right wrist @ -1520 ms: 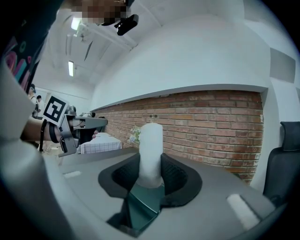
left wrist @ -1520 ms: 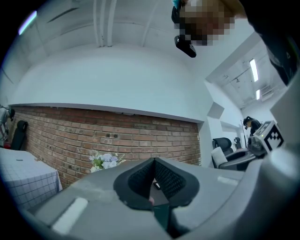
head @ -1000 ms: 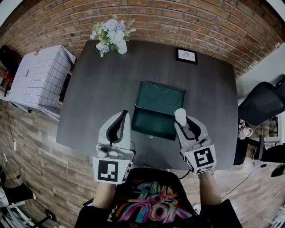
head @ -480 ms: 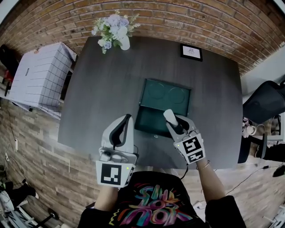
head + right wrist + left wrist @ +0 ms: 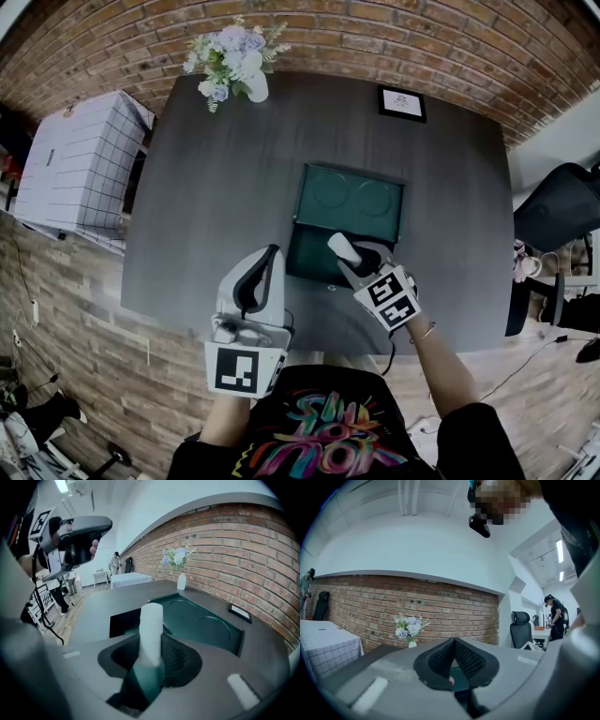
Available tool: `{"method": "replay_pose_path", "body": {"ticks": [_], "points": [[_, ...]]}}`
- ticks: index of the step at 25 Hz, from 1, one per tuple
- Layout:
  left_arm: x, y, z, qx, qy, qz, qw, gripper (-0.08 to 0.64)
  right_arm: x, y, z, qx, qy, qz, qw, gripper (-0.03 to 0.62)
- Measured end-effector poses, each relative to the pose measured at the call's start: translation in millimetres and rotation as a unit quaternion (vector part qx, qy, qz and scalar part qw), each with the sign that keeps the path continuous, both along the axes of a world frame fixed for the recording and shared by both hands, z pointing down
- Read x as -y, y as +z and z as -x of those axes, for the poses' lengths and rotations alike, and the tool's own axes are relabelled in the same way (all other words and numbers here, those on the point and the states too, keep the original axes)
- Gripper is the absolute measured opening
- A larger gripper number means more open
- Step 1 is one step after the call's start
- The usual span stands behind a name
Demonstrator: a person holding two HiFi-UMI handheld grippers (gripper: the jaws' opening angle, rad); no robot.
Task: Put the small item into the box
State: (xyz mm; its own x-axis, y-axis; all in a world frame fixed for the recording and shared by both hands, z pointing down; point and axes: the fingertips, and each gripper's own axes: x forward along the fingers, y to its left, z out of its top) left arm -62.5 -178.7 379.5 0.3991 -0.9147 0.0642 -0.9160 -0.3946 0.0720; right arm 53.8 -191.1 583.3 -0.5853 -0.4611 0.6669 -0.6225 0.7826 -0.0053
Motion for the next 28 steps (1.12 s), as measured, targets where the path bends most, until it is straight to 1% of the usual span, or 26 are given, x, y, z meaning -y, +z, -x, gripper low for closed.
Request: {"method": "replay_pose_path", "body": {"ticks": [6, 11, 16, 21, 23, 28], "points": [[0.8, 4.2, 4.1, -0.003, 0.002, 0.002, 1.0000, 0.002, -6.6, 22.1, 9.9, -0.038, -0.027, 0.051, 0.998, 0.140], [4.3, 8.7, 9.0, -0.005, -0.004, 0.008, 1.0000, 0.002, -7.4, 42.3, 12.2, -0.070, -0.048, 0.091, 0.992, 0.141], [6.2, 11.7, 14.5, -0.007, -0.007, 0.010, 0.9999, 0.002, -7.4, 58.1, 14.1, -0.107, -0.066, 0.108, 0.986, 0.141], [7.5, 12.3, 15.3, -0.007, -0.006, 0.008, 0.9999, 0.002, -9.7, 72.0, 12.3, -0.140, -0.079, 0.135, 0.978, 0.144], [6.9, 11.8, 16.5, -0.008, -0.007, 0.009, 0.9999, 0.002, -10.3, 75.4, 11.3, -0.146, -0.080, 0.141, 0.976, 0.147], [4.8, 10.1, 20.0, -0.012, -0.013, 0.011, 0.9998, 0.002, -11.0, 78.0, 11.9, -0.146, -0.076, 0.151, 0.975, 0.152]]}}
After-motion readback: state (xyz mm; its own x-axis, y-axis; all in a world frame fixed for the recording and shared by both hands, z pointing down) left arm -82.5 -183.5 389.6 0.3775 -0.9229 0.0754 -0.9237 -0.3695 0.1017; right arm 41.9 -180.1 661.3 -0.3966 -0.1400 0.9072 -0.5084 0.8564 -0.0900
